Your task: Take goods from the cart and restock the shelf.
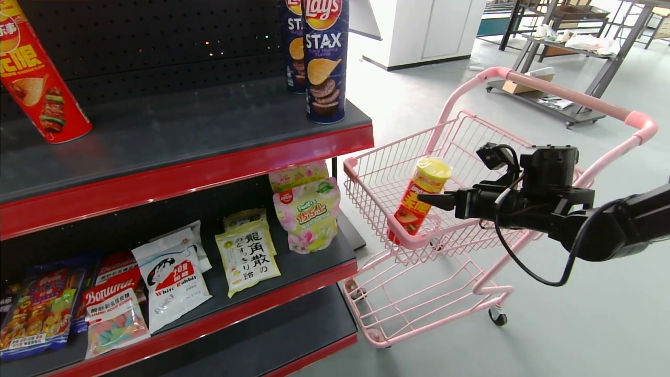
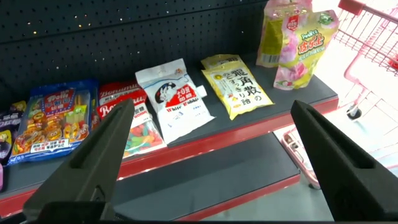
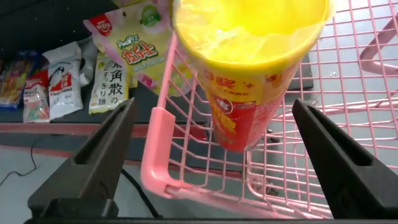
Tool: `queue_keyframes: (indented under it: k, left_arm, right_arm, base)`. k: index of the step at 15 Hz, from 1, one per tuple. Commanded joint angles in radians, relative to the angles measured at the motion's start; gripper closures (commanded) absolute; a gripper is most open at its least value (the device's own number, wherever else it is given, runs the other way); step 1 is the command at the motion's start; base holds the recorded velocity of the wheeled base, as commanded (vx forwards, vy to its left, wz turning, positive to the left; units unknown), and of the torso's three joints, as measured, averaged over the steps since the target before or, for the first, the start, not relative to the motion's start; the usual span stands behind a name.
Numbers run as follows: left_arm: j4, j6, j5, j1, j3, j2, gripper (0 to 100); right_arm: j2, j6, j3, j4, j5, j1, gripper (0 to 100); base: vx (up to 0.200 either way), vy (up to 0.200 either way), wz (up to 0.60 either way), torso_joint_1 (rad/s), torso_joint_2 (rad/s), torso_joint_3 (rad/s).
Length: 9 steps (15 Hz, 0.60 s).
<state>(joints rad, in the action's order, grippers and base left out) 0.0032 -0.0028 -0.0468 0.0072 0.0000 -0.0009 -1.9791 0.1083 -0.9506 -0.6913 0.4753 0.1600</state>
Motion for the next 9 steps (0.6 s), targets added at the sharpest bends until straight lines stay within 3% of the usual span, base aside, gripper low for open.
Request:
queue_keyframes:
  k: [1,6,9]
  left_arm:
    - [0.0,0.0,-0.001,0.0,0.0,0.001,0]
    - [0.0,0.0,0.001,0.0,0.0,0.001,0]
    - [0.0,0.0,0.001,0.0,0.0,0.001,0]
  right_arm:
    - [-0.132,0.001,-0.046,-0.073,0.002,-0.007,0]
    - [-0.297,0.001,-0.28,-0.077,0.023,-0.005,0]
    - [-0.333,0.002,-0.335,-0.076,0.002,0.012,0]
  base:
    - [0.0,0.0,0.0,0.0,0.0,0.0]
    - [0.0,0.0,0.0,0.0,0.0,0.0]
    - [0.0,0.0,0.0,0.0,0.0,0.0]
